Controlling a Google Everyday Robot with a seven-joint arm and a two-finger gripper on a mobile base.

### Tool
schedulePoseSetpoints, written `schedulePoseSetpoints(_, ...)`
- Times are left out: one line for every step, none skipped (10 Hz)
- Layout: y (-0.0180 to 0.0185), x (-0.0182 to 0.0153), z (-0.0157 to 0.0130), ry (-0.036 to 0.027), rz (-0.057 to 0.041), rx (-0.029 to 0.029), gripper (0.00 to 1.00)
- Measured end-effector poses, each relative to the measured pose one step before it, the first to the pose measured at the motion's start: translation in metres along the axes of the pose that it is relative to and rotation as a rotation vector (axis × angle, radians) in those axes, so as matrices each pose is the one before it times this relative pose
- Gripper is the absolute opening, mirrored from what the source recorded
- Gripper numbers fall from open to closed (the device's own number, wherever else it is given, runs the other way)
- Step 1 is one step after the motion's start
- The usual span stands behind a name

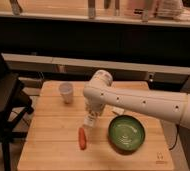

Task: Place the bottle in the ceramic bowl

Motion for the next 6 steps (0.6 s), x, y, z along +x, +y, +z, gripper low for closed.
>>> schedulePoseSetpoints(0.01139,0.00318,0.0016,0.00145,0.01776,0.00672,0.0)
schedulePoseSetpoints(0.00711,0.0018,0.0013,-0.00054,0.01318,0.00415,0.0)
schedulePoseSetpoints(0.00359,0.00208,-0.0003,0.00084,0.00378,0.0047,0.0)
schedulePoseSetpoints(0.01009,0.00219,-0.00083,-0.00194,0.00868,0.00286,0.0)
schedulePoseSetpoints(0.01895,0.00515,-0.00292,0.00093,0.01513,0.00247,0.0)
schedulePoseSetpoints(0.0075,0.00168,-0.00099,-0.00008,0.00629,0.00359,0.0)
